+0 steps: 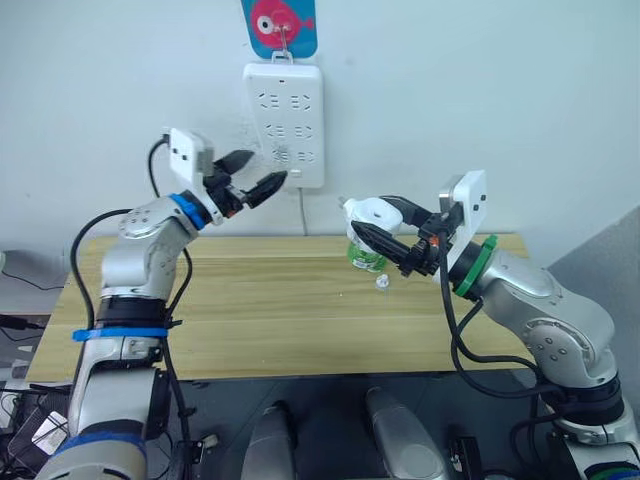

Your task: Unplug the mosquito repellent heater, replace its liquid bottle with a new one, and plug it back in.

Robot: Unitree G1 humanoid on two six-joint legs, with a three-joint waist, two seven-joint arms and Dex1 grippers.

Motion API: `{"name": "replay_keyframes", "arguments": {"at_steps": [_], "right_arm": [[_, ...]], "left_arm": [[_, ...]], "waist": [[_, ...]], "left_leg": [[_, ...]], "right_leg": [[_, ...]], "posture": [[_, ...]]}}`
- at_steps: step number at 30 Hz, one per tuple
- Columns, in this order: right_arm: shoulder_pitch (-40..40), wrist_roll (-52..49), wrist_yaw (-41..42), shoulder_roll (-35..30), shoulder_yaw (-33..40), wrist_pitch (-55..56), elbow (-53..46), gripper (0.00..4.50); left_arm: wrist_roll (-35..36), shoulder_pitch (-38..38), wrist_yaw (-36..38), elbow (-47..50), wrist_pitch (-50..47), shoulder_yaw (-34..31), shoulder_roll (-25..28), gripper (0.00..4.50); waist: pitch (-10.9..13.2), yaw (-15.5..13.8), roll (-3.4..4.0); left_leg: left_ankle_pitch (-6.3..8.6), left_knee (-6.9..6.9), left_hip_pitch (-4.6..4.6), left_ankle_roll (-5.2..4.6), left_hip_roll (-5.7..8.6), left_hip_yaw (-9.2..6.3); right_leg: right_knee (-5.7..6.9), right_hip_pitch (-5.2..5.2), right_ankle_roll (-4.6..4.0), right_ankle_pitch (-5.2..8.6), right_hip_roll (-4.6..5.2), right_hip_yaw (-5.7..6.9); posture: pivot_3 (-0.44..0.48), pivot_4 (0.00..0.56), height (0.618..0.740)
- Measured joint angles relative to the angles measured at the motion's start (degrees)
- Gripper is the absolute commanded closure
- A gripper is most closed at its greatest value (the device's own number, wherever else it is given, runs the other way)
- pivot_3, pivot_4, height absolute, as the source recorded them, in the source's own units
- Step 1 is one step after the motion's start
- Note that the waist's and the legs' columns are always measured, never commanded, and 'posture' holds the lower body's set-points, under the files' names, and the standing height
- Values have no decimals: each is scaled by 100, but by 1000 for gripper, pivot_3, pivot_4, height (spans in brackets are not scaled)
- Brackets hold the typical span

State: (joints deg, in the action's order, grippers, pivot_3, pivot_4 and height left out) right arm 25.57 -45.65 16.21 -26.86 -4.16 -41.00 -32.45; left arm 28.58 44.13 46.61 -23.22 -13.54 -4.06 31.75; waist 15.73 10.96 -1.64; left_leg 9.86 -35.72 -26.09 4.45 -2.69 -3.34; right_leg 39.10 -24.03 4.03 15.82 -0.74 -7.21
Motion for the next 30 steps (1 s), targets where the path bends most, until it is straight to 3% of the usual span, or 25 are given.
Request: {"name": "replay_keyframes", "arguments": {"at_steps": [8, 11, 19, 30], "right_arm": [[0, 149, 33, 68, 1, -117, -86, 1459], [1, 173, 94, 81, 1, -137, -98, 1459], [244, 384, 205, 197, -1, -149, -8, 1459], [1674, 1802, -29, 818, -622, -41, 1450, 1459]], "left_arm": [[-307, 422, 611, -579, 282, 4, -239, 29], [-313, 492, 851, -593, 244, 7, -309, 638], [-388, 741, 1086, -781, 286, -69, -341, 3062], [-482, 733, 1051, -766, 276, -98, -351, 3165]], "waist": [[0, 29, 0], [0, 27, 0], [0, 21, 0], [0, 32, 0]], "left_leg": [[0, -2, 1, 0, 0, -1], [-1, -4, 0, 0, 0, -2], [-1, -12, 2, 0, 2, -7], [-16, -31, 11, -11, 4, -9]], "right_leg": [[8, 0, 0, 0, -1, 0], [9, 0, 0, 0, -1, 0], [22, 3, 1, -1, 0, 4], [51, 6, 7, -8, -2, 1]], "posture": [[-268, 223, 736], [-267, 224, 736], [-271, 226, 736], [-258, 226, 736]]}}
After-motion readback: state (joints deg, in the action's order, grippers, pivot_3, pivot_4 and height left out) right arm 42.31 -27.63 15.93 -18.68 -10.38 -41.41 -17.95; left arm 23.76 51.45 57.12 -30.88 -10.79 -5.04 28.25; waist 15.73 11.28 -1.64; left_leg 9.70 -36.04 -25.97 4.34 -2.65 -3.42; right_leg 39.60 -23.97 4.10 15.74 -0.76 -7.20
